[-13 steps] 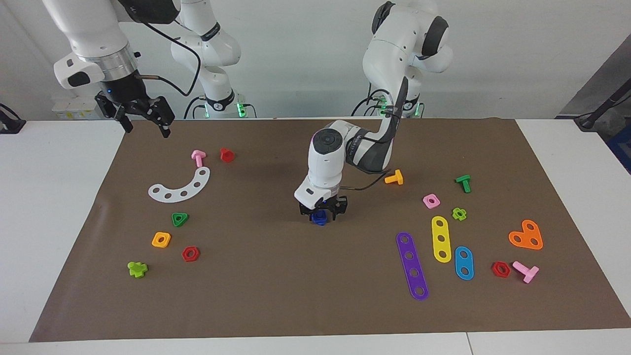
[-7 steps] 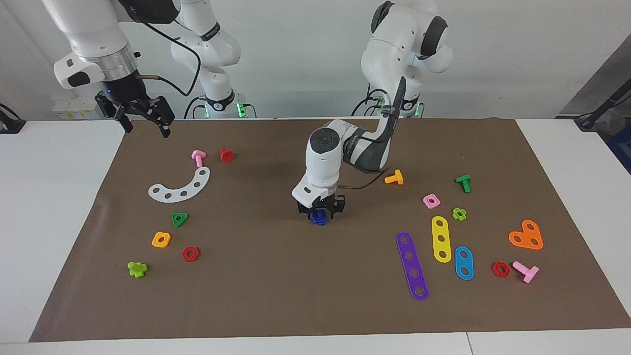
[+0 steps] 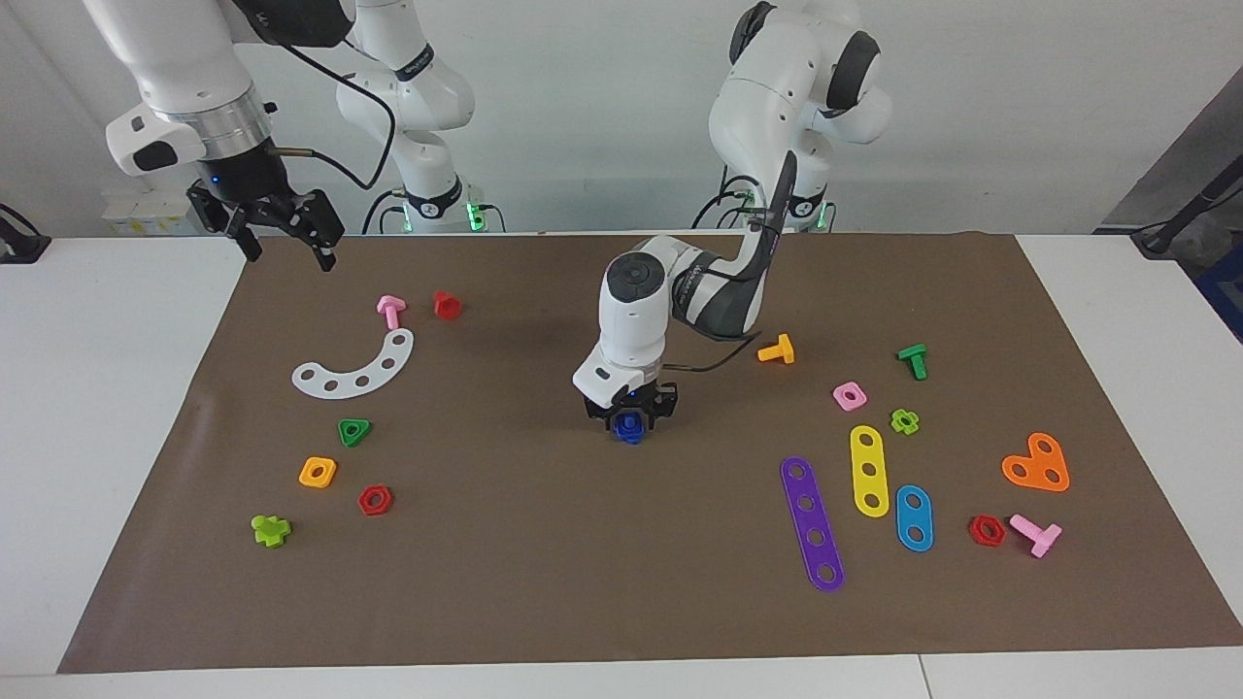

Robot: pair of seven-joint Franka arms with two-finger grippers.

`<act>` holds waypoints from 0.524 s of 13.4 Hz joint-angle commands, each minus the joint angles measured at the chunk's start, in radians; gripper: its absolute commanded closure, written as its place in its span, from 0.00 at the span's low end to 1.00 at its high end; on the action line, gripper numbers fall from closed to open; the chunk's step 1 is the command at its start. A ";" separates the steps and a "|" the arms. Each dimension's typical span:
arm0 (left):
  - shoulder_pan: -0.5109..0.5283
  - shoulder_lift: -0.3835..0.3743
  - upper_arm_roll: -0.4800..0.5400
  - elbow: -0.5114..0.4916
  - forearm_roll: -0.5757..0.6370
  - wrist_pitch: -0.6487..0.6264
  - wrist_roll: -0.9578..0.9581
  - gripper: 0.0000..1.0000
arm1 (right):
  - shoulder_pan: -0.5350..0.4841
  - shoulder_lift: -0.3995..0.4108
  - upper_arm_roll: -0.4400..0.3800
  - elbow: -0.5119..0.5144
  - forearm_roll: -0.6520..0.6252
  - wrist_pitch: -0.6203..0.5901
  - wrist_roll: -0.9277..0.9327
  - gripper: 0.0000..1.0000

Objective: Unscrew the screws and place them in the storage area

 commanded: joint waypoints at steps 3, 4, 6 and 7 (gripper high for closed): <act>-0.016 -0.008 0.017 -0.018 0.025 0.017 -0.028 0.33 | -0.008 -0.008 0.004 -0.001 0.004 -0.004 -0.021 0.00; -0.016 -0.008 0.017 -0.018 0.025 0.017 -0.026 0.34 | -0.007 -0.008 0.004 -0.001 0.004 -0.004 -0.021 0.00; -0.015 -0.008 0.017 -0.018 0.025 0.017 -0.026 0.38 | -0.007 -0.008 0.004 -0.001 0.004 -0.004 -0.021 0.00; -0.015 -0.008 0.017 -0.018 0.025 0.017 -0.026 0.41 | -0.007 -0.008 0.004 -0.001 0.004 -0.004 -0.021 0.00</act>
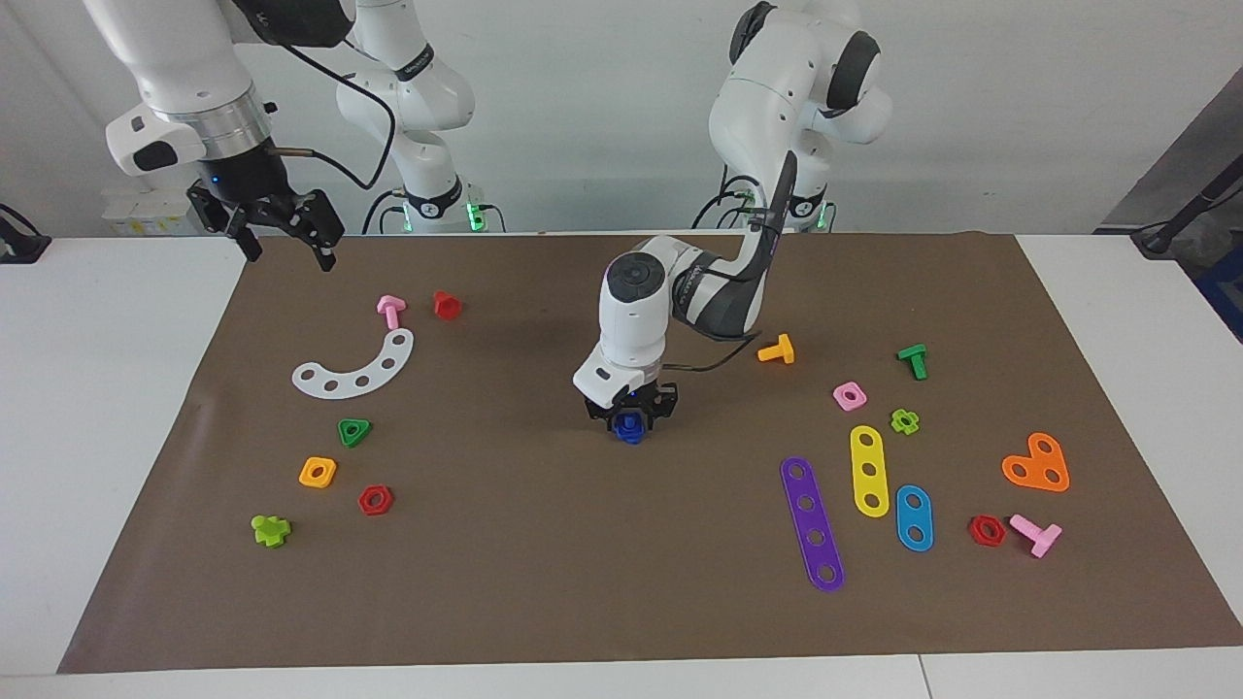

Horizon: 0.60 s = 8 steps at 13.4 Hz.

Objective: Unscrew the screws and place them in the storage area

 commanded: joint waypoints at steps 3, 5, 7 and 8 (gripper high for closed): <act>-0.013 -0.008 0.015 -0.013 0.025 0.013 -0.023 0.44 | -0.007 -0.008 0.004 -0.001 0.004 -0.004 -0.021 0.00; -0.010 -0.008 0.014 -0.007 0.021 0.010 -0.022 0.46 | -0.007 -0.008 0.004 -0.001 0.004 -0.004 -0.021 0.00; -0.012 -0.008 0.014 -0.006 0.017 0.005 -0.023 0.46 | -0.007 -0.008 0.004 -0.001 0.004 -0.004 -0.021 0.00; -0.012 -0.008 0.015 -0.004 0.017 0.003 -0.023 0.47 | -0.007 -0.008 0.004 -0.001 0.004 -0.004 -0.021 0.00</act>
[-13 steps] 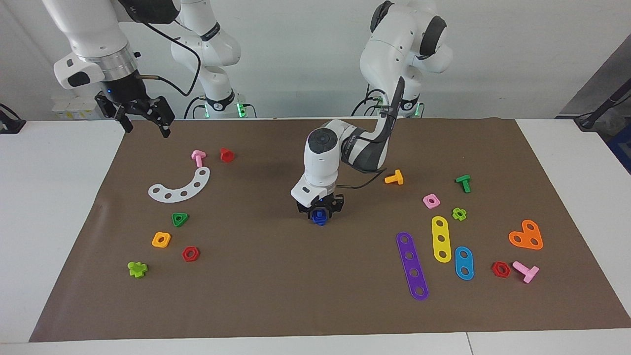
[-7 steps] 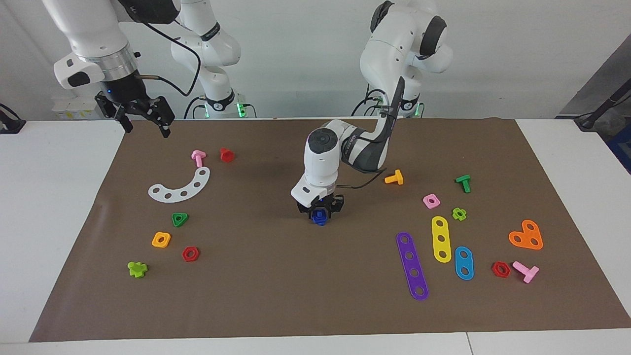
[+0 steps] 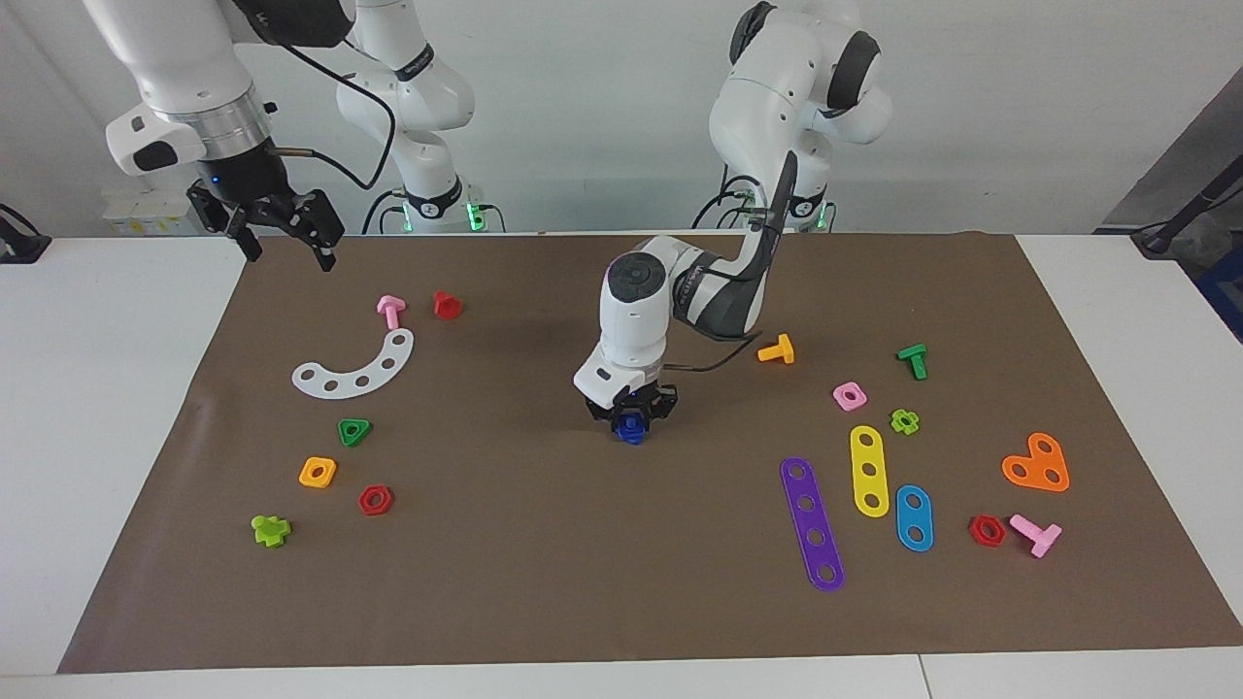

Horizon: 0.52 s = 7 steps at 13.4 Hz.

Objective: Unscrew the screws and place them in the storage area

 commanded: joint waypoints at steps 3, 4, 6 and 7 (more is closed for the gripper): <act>-0.012 -0.008 0.013 0.003 0.012 -0.011 -0.020 0.52 | -0.007 -0.008 0.004 -0.001 0.004 -0.004 -0.021 0.00; -0.012 -0.008 0.013 0.006 0.012 -0.017 -0.020 0.52 | -0.007 -0.008 0.004 -0.001 0.004 -0.004 -0.020 0.00; -0.010 -0.008 0.013 0.007 0.011 -0.023 -0.021 0.53 | -0.007 -0.008 0.004 -0.001 0.004 -0.004 -0.021 0.00; -0.010 -0.008 0.011 0.007 0.009 -0.034 -0.020 0.53 | -0.007 -0.008 0.004 -0.001 0.004 -0.004 -0.021 0.00</act>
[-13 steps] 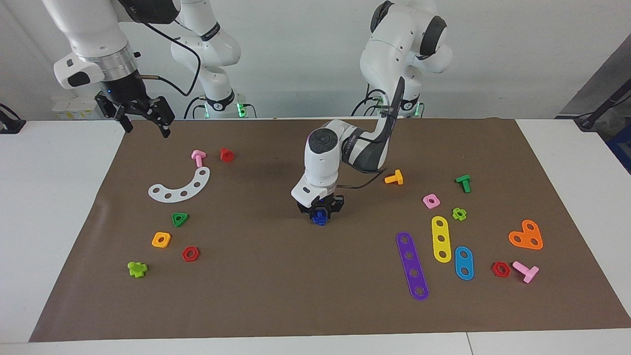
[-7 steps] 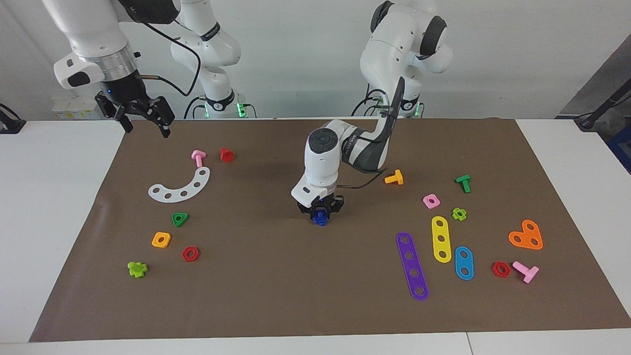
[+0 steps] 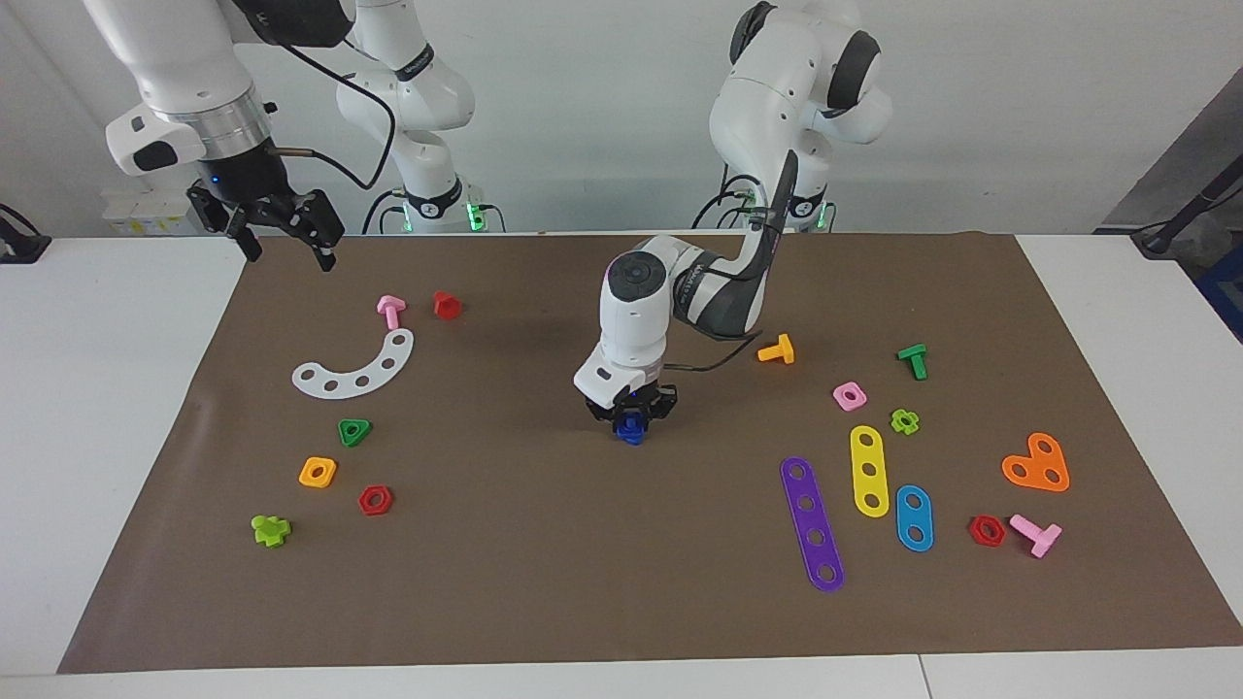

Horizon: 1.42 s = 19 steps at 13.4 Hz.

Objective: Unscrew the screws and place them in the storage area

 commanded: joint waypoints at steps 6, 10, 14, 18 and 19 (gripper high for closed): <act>-0.002 -0.004 0.011 0.026 -0.005 -0.072 -0.018 0.54 | -0.007 -0.008 0.004 -0.001 0.004 -0.004 -0.021 0.00; -0.001 -0.004 0.011 0.045 -0.034 -0.083 -0.018 0.55 | -0.007 -0.008 0.004 -0.001 0.004 -0.004 -0.021 0.00; 0.001 -0.006 0.011 0.058 -0.054 -0.095 -0.017 0.55 | -0.007 -0.008 0.004 -0.001 0.004 -0.004 -0.021 0.00; 0.005 -0.016 0.013 0.080 -0.067 -0.141 -0.014 0.55 | -0.007 -0.008 0.004 -0.001 0.004 -0.004 -0.021 0.00; 0.017 -0.021 0.013 0.088 -0.083 -0.150 -0.014 0.55 | -0.007 -0.008 0.004 -0.001 0.004 -0.004 -0.021 0.00</act>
